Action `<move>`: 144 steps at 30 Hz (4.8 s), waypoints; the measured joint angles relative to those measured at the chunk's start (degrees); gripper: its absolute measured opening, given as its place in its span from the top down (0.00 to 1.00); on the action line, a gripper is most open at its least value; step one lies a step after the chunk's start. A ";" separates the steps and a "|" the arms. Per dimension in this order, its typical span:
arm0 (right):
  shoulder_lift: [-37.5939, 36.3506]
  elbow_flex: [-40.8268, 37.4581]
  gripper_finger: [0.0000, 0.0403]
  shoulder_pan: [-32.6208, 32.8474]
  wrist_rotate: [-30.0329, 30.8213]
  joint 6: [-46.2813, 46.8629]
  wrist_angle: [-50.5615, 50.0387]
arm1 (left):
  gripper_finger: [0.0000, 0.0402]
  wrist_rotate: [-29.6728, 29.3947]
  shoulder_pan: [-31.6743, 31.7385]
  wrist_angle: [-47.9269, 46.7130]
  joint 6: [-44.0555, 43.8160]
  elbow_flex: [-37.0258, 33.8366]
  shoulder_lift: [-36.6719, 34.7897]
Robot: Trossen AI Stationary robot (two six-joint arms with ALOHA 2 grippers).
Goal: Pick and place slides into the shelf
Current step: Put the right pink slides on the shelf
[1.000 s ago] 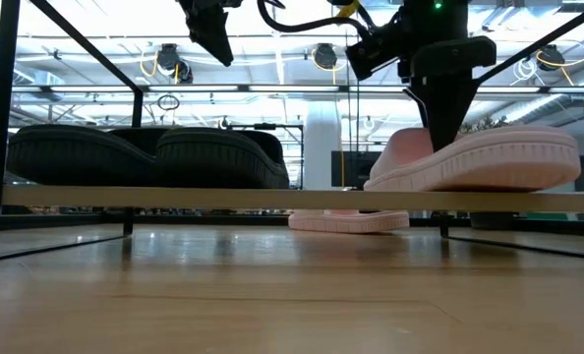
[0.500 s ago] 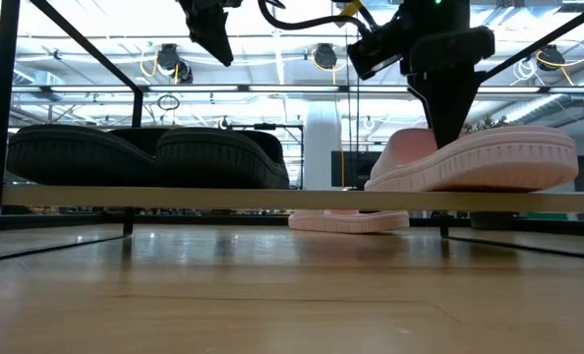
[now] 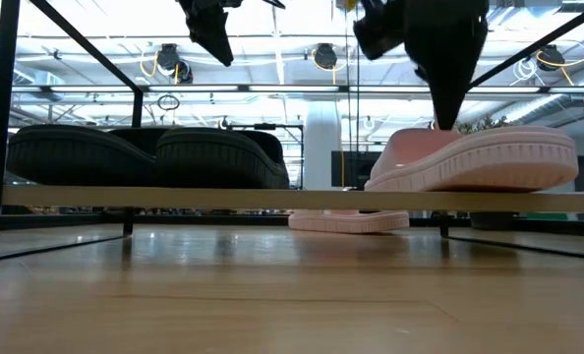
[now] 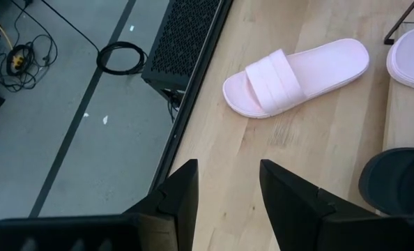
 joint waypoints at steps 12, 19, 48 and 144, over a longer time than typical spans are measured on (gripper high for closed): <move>-5.17 0.02 0.51 1.63 -6.39 7.31 10.23 | 0.63 0.00 0.00 -0.34 0.00 0.00 0.00; -4.20 0.06 0.51 1.07 -3.44 4.48 17.39 | 0.63 0.00 0.00 -0.37 0.00 0.00 0.00; -3.19 -8.25 0.51 -6.36 -8.22 -14.79 26.84 | 0.63 0.02 0.00 -0.48 -2.21 0.00 0.00; 0.27 -12.42 0.51 -0.22 -24.69 -15.89 28.97 | 0.63 -2.50 -4.17 0.47 -4.67 0.00 -0.02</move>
